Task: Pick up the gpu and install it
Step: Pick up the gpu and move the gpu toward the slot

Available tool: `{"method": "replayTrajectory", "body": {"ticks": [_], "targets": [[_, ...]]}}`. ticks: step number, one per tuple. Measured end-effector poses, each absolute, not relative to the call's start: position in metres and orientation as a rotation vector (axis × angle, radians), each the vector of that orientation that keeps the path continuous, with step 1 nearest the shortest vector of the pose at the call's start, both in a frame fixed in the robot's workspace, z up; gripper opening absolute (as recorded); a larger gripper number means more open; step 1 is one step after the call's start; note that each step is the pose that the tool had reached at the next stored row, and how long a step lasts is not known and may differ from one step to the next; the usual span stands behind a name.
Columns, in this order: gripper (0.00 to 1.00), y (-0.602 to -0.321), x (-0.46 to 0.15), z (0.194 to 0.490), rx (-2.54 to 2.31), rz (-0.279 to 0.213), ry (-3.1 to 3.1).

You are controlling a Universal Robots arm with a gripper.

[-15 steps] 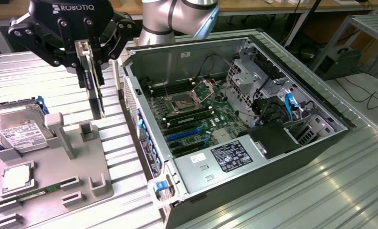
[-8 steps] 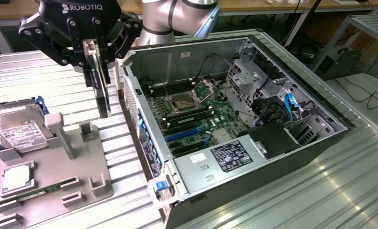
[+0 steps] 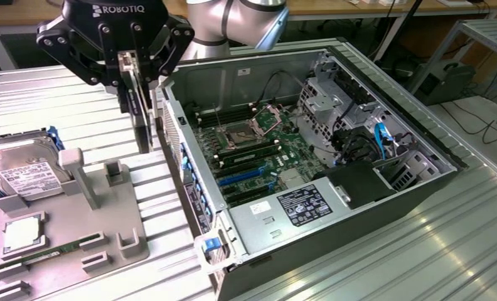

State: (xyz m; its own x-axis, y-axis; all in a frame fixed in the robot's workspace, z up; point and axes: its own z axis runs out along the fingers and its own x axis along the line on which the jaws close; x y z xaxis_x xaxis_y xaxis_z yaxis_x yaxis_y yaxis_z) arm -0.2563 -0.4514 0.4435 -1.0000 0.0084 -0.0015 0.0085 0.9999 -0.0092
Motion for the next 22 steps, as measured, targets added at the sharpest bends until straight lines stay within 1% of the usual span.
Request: {"method": "replayTrajectory", "body": {"ticks": [22], "targets": [[0.28, -0.451, -0.227, 0.443, 0.013, -0.014, 3.14]]}}
